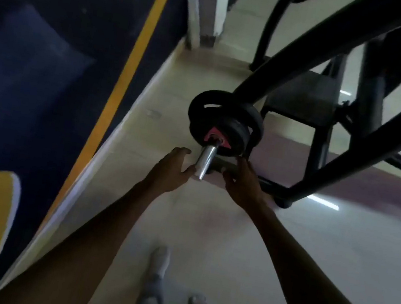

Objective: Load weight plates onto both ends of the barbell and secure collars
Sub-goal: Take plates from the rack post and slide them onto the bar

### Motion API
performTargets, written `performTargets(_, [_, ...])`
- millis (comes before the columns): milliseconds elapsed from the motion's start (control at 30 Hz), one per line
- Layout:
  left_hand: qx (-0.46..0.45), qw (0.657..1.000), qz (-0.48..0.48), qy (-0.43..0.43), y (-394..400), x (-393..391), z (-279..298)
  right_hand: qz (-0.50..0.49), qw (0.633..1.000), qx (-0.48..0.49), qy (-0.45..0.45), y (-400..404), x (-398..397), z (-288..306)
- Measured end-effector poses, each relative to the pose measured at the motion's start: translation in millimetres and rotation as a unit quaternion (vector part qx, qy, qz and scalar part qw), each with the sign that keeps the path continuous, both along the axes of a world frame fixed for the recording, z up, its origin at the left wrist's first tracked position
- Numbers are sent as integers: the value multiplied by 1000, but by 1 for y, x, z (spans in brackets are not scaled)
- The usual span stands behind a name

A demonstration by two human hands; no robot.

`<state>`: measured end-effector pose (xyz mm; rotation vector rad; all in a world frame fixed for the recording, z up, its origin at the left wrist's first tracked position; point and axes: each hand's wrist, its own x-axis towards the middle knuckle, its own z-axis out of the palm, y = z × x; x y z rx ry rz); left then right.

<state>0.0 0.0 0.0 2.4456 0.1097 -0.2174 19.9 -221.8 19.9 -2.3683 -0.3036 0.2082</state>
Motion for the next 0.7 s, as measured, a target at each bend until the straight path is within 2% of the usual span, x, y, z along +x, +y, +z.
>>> performTargets(133, [10,998,-50,22,20,68,-25,-80,997,3,-3,19,54,-15])
performTargets(267, [-20,998,-60,23,32,126,-58,-224,965,8,138,24,107,-53])
performTargets(433, [-68,997,-36,-7,34,162,-95,-219,970,17,101,21,130,-95])
performTargets(567, [-102,994,-34,-17,39,168,-114,-228,970,68,41,25,124,-126])
performTargets(700, [-117,992,-32,-37,56,173,-122,-294,949,115,-1,36,122,-133])
